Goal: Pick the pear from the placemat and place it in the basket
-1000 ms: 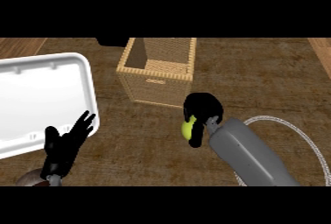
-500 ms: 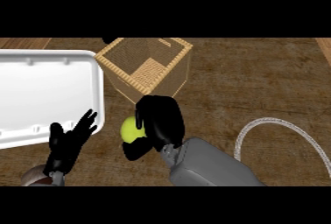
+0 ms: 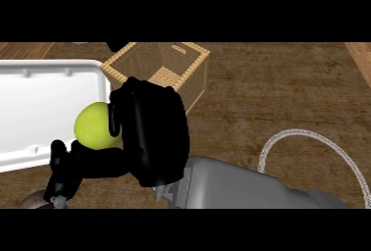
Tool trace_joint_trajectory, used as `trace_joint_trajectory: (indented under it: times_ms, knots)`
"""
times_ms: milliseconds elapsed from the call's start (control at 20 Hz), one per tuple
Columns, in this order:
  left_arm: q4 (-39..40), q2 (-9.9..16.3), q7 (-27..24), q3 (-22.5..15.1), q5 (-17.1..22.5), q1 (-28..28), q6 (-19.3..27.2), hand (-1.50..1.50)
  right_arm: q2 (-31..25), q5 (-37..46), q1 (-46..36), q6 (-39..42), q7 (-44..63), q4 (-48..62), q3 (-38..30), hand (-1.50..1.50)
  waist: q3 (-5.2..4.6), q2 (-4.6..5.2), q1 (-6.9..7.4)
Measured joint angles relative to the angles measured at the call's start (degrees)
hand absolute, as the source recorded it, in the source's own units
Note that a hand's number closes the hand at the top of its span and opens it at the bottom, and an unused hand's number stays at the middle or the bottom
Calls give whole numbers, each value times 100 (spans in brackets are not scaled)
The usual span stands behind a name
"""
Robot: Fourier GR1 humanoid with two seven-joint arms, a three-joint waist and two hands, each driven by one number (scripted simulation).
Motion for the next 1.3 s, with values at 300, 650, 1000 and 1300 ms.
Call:
trace_joint_trajectory:
  times_ms: [300,650,1000,1300]
  knots:
    - [-99,43,50,101,66,134,8,0,-10,235,-944,32,443,188,-490,150,-2,9,-116]
    - [-187,6,-39,118,0,266,75,0,-3,172,-1759,84,603,856,-1168,150,15,50,-189]
    - [-273,61,46,215,77,318,2,0,16,22,-2050,42,332,1803,-1629,150,15,97,-230]
    - [-258,21,-73,226,10,349,-9,0,25,-186,-2130,-98,84,2389,-1773,150,25,113,-228]
